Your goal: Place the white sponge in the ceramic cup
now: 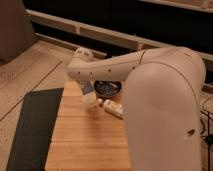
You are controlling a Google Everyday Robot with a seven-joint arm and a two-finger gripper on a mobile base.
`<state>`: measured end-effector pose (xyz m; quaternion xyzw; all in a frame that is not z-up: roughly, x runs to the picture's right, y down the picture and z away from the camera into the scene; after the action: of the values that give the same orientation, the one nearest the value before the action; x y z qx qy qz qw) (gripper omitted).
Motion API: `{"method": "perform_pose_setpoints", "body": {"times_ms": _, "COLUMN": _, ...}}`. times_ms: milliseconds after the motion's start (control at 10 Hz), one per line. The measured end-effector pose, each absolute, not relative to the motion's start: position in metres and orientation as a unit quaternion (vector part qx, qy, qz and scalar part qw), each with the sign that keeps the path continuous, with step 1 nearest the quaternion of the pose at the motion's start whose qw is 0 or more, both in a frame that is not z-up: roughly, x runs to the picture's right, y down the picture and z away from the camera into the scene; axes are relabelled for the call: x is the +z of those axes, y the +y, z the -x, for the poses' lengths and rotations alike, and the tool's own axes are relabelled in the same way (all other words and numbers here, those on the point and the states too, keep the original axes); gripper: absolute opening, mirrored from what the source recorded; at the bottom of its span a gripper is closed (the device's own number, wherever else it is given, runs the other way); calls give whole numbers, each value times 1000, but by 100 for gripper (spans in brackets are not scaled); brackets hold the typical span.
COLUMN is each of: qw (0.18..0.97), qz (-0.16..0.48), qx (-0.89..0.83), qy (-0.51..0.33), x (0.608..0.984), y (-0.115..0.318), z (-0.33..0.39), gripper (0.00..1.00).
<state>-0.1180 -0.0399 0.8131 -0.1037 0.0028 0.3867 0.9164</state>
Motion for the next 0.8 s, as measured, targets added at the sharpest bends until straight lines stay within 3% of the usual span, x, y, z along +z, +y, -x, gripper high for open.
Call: {"method": "perform_pose_setpoints", "body": {"times_ms": 800, "qw": 920, "qz": 119, "qx": 372, "qy": 10, "x": 833, "y": -24, "z": 127, "gripper": 0}}
